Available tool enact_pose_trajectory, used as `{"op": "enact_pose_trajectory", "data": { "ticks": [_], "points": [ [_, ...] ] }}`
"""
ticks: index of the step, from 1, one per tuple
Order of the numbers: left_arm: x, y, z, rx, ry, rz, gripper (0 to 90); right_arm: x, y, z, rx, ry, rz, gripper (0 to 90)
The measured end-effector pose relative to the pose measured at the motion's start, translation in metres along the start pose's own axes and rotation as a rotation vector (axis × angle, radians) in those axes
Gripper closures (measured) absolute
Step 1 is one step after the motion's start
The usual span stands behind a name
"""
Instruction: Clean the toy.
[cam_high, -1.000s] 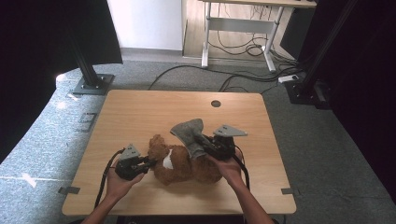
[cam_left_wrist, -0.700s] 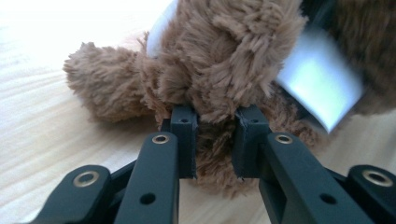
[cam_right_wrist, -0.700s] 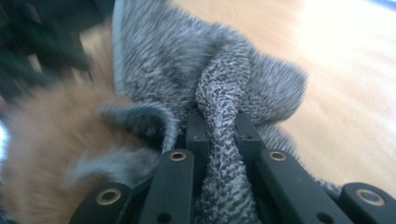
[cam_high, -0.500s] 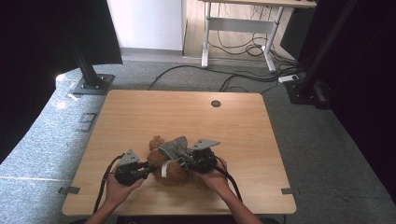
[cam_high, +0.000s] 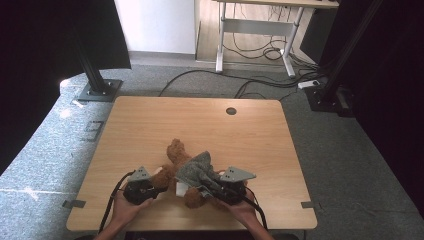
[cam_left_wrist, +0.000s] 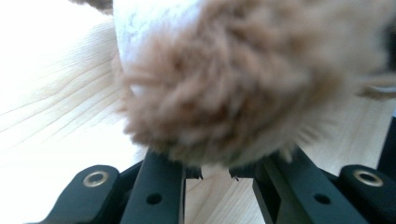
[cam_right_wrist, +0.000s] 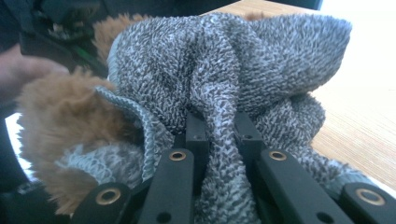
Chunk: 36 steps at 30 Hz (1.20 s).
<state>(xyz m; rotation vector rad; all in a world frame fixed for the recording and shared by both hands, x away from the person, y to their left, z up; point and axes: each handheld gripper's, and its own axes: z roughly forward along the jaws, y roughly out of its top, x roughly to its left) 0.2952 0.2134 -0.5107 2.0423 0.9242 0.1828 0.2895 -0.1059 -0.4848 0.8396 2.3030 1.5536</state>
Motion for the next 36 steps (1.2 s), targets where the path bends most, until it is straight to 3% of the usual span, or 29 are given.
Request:
{"op": "enact_pose_trajectory", "data": {
  "ticks": [7, 14, 18, 26, 28, 32, 36],
  "points": [
    [0.000, 0.003, 0.002, -0.016, -0.002, -0.010, 76.1, -0.002, -0.007, 0.004, -0.009, -0.073, -0.078, 80.8],
    [-0.001, 0.004, 0.009, 0.009, 0.009, 0.007, 76.9, -0.020, -0.005, 0.009, -0.032, -0.056, -0.073, 81.0],
    [-0.004, 0.004, 0.015, 0.030, 0.000, 0.018, 76.2, -0.025, -0.003, 0.018, -0.034, -0.050, -0.106, 81.0],
    [0.009, 0.013, 0.018, -0.002, 0.015, -0.022, 73.6, -0.038, 0.006, 0.036, -0.046, -0.060, -0.161, 81.0],
    [0.011, 0.014, 0.017, -0.015, 0.019, -0.030, 71.5, -0.043, 0.008, 0.041, -0.054, -0.059, -0.164, 81.0],
    [0.014, 0.017, 0.016, -0.038, 0.015, -0.049, 59.2, -0.049, 0.012, 0.047, -0.064, -0.045, -0.158, 81.0],
    [0.012, 0.017, 0.022, -0.029, 0.000, -0.044, 52.0, -0.049, 0.011, 0.047, -0.066, -0.032, -0.153, 81.0]
  ]
}}
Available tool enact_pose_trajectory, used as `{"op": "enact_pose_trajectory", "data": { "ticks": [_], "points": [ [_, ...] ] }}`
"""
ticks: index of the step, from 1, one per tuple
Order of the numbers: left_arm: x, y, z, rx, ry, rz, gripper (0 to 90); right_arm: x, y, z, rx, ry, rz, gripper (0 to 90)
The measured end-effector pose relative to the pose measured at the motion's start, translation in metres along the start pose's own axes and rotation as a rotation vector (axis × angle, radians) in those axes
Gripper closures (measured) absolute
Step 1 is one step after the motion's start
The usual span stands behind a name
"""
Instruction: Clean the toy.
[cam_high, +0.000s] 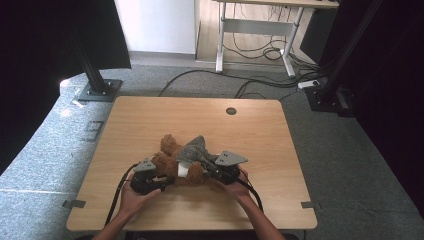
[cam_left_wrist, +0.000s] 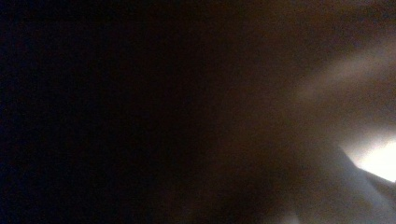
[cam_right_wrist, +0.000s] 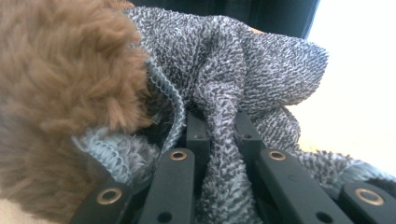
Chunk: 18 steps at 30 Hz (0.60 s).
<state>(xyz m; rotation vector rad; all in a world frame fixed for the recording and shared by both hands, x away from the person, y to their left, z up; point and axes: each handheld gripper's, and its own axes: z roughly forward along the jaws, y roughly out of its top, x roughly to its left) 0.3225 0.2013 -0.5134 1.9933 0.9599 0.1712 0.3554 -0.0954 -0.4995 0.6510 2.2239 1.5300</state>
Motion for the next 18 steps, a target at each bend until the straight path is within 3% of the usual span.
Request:
{"op": "enact_pose_trajectory", "data": {
  "ticks": [18],
  "points": [
    [0.0004, 0.0023, 0.0090, 0.018, 0.014, 0.002, 49.4, -0.0041, -0.0018, 0.0037, -0.013, 0.002, 0.026, 81.0]
  ]
}}
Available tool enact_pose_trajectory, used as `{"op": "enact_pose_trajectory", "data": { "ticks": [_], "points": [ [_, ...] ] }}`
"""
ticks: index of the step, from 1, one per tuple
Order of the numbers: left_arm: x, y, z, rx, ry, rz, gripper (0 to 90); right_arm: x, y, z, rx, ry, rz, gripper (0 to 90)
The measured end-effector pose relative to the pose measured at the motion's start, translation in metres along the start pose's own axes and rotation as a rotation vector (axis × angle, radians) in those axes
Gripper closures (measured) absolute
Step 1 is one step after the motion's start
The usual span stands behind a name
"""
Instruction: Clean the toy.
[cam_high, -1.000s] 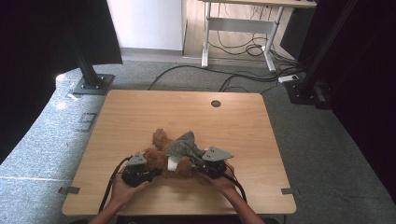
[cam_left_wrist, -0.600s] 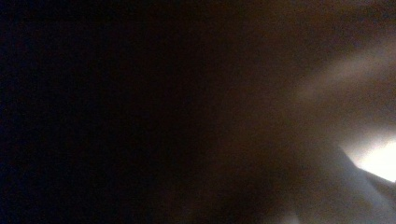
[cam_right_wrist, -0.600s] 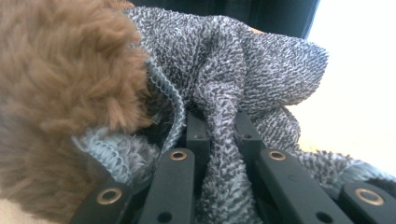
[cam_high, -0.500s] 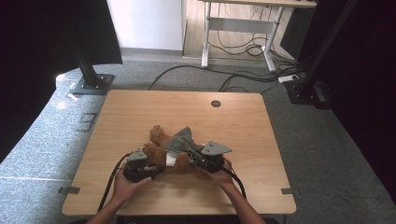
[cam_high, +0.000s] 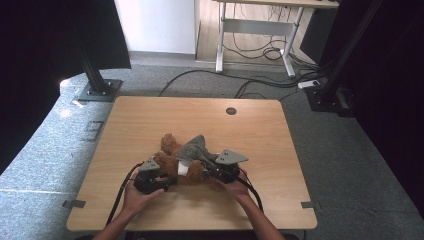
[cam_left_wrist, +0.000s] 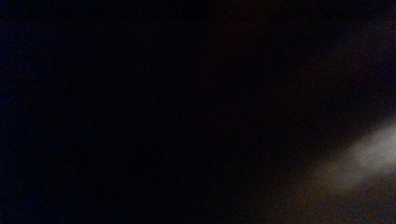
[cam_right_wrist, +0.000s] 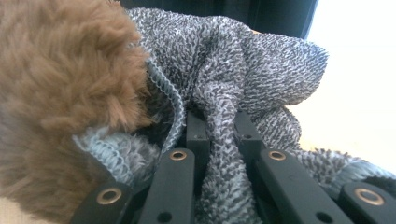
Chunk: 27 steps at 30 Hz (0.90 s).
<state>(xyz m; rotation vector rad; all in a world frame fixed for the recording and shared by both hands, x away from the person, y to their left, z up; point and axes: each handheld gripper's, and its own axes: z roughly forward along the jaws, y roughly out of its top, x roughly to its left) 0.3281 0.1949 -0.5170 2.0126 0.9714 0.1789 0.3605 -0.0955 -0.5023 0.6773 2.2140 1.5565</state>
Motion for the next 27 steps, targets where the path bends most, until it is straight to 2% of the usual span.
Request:
{"op": "enact_pose_trajectory", "data": {
  "ticks": [11, 18, 22, 26, 27],
  "points": [
    [0.007, 0.006, 0.004, -0.011, 0.036, -0.016, 49.2, -0.012, 0.004, 0.013, -0.005, 0.003, -0.003, 80.9],
    [0.004, 0.006, 0.007, -0.024, 0.064, -0.010, 44.1, -0.012, 0.005, 0.009, -0.012, 0.021, 0.005, 80.7],
    [0.002, 0.006, 0.011, -0.006, 0.092, -0.004, 43.5, -0.009, 0.009, 0.003, -0.006, 0.019, 0.000, 79.8],
    [0.000, 0.003, 0.019, 0.039, 0.104, 0.004, 44.1, -0.006, 0.017, -0.020, 0.006, -0.037, -0.032, 79.0],
    [0.000, 0.002, 0.021, 0.046, 0.102, 0.006, 44.1, -0.006, 0.018, -0.027, -0.009, -0.053, -0.031, 78.8]
  ]
}}
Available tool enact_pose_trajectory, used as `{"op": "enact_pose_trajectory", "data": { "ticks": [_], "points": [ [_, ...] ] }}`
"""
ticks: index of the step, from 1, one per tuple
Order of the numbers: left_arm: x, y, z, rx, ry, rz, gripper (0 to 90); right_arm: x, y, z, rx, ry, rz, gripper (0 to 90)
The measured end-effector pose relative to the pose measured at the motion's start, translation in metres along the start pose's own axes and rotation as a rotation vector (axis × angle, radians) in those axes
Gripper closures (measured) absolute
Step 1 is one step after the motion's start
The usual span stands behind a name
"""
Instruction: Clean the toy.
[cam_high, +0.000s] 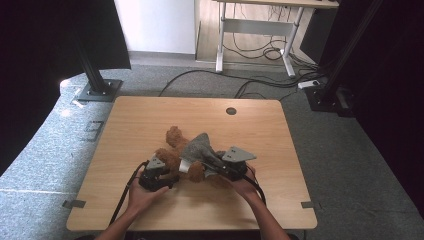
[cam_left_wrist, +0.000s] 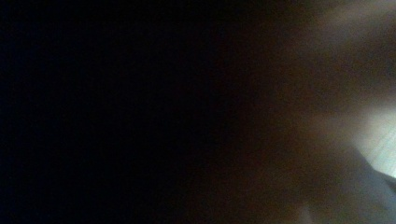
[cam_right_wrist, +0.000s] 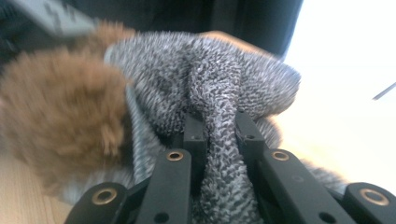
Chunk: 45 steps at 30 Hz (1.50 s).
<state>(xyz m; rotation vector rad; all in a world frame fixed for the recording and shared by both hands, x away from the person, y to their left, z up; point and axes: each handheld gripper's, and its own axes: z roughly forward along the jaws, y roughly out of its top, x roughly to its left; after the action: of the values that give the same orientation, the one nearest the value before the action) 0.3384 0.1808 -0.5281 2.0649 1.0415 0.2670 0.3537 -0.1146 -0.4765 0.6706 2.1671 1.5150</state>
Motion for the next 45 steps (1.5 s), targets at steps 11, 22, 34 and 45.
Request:
{"op": "enact_pose_trajectory", "data": {
  "ticks": [11, 22, 34, 45],
  "points": [
    [0.001, 0.000, -0.004, -0.015, -0.020, -0.007, 43.5, -0.013, -0.002, -0.063, -0.079, -0.056, 0.095, 78.7],
    [0.012, 0.001, -0.025, -0.085, -0.033, -0.056, 43.5, -0.030, -0.027, -0.095, 0.015, -0.190, 0.176, 78.7],
    [0.023, 0.005, -0.041, -0.128, -0.032, -0.081, 43.2, -0.013, 0.017, -0.049, -0.039, -0.062, 0.135, 78.8],
    [0.024, 0.006, -0.060, -0.205, -0.017, -0.065, 38.5, 0.009, 0.013, 0.009, 0.105, 0.025, 0.134, 79.1]
  ]
}}
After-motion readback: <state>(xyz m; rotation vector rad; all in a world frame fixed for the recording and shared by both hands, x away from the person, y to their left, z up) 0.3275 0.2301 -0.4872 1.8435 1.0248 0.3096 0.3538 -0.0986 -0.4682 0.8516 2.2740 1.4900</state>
